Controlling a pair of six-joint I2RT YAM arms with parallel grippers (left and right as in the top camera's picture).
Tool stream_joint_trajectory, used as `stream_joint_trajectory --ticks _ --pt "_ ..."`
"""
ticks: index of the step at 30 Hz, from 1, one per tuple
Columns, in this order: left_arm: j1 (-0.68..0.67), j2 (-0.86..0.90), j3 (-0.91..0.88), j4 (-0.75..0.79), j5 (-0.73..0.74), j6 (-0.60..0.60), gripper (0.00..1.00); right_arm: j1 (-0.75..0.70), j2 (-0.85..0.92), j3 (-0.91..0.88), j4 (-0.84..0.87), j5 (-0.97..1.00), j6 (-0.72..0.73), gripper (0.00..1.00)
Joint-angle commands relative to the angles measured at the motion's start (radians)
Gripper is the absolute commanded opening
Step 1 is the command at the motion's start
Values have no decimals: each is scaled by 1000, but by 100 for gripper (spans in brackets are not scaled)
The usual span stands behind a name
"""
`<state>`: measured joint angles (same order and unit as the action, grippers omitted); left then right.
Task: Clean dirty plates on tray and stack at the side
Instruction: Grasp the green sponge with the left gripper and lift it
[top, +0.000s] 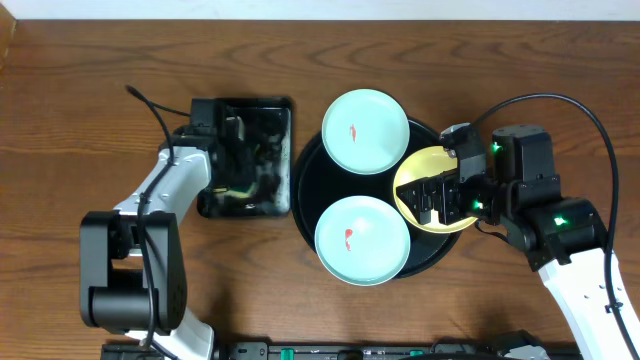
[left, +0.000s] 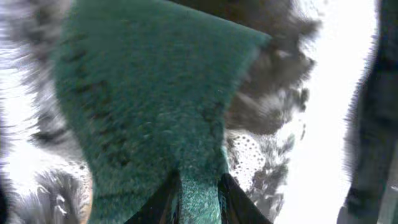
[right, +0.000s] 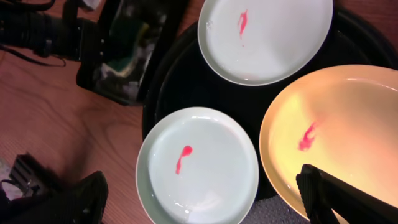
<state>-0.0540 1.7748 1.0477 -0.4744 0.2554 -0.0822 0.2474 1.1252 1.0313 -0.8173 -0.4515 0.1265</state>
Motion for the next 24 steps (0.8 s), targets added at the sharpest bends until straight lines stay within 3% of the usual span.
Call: stream_joint_trajectory --ticks 1,5,12,17,24 --pt "-31 27 -5 -14 114 -10 28 9 -4 16 2 3 11 96" --pt "-30 -2 0 -21 90 -10 35 9 -4 16 2 3 11 97" --pt "-31 -63 0 -55 -34 -10 35 9 -1 16 19 7 12 98" --pt "-31 -60 -5 -68 -225 -152 38 9 1 16 24 7 11 99" --pt "-32 -1 -12 -11 -231 -178 50 9 1 16 23 6 12 99"
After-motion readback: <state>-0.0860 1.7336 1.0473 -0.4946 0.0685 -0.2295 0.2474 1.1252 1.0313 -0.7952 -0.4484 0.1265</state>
